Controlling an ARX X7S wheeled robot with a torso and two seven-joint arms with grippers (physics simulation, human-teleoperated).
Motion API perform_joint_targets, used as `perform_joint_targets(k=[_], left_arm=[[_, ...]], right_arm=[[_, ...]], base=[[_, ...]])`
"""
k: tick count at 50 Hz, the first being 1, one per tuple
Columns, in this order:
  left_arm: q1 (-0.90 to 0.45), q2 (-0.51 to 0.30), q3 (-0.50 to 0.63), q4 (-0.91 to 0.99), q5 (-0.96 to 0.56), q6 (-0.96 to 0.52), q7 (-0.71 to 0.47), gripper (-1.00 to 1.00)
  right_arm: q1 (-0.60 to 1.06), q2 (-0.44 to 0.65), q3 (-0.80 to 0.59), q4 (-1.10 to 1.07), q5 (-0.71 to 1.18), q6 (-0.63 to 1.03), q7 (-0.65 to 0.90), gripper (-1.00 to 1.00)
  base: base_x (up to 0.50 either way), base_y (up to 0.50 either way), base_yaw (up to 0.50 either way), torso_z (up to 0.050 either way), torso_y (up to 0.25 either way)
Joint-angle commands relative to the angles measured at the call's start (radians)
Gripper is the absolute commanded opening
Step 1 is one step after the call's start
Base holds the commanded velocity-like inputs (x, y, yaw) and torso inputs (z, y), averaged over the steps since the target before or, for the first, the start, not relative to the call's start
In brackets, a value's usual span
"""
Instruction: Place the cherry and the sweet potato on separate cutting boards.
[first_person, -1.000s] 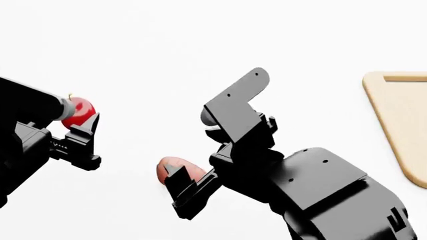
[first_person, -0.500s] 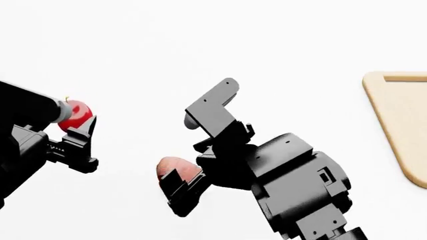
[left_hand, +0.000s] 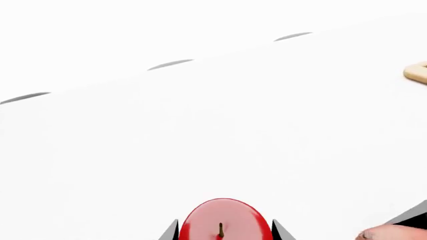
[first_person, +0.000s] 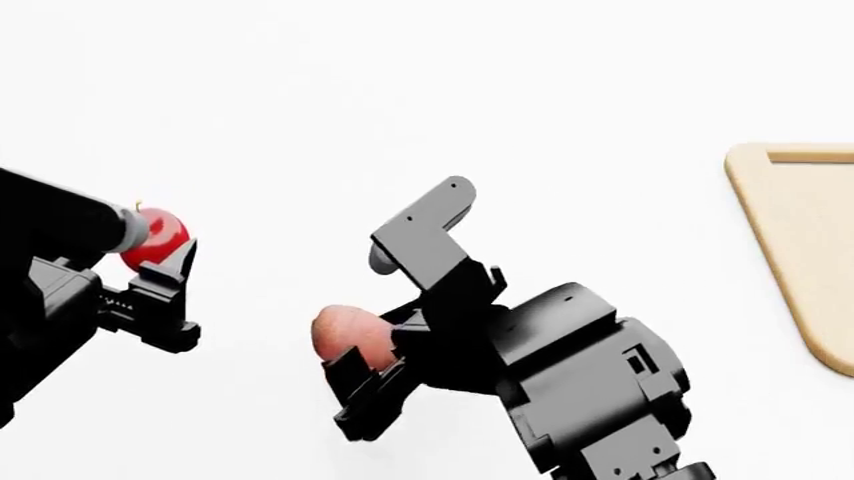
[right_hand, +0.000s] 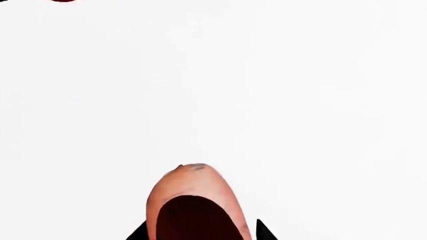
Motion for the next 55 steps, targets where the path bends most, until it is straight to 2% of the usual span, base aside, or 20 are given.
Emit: perform_joint_targets(k=[1,15,20,25,35,42,55], left_arm=[[0.007,0.001,-0.002,-0.012,-0.011,0.013,0.006,-1.0],[0.01,0.035,-0.004,-0.047,0.001,0.029,0.016,-1.0],[0.015,0.033,-0.003,-0.048,0.002,0.031,0.024,-1.0],[0.011,0.034,-0.004,-0.046,0.002,0.027,0.02,-1.0],[0.034,0.024,-0.008,-0.047,0.004,0.047,0.022,-1.0],[0.046,0.011,-0.013,-0.047,0.003,0.058,0.022,-1.0],[0.057,0.014,-0.045,-0.06,-0.003,0.107,0.026,-1.0]], right_arm=[[0.007,0.008,0.105,-0.001,0.024,-0.007,0.115,-1.0],[-0.069,0.126,0.349,-0.105,0.038,-0.1,0.43,-1.0],[-0.135,0.153,0.439,-0.137,-0.015,-0.196,0.631,-1.0],[-0.166,0.154,0.453,-0.146,-0.054,-0.214,0.729,-1.0],[-0.253,0.126,0.579,-0.184,-0.127,-0.317,1.053,-1.0],[-0.259,0.145,0.604,-0.183,-0.132,-0.297,1.1,-1.0],[-0.283,0.189,0.602,-0.189,-0.127,-0.259,1.077,-1.0]], base=[[0.0,0.0,0.0,0.0,0.0],[0.0,0.0,0.0,0.0,0.001],[0.0,0.0,0.0,0.0,0.0],[0.0,0.0,0.0,0.0,0.0],[0.0,0.0,0.0,0.0,0.0],[0.0,0.0,0.0,0.0,0.0],[0.0,0.0,0.0,0.0,0.0]])
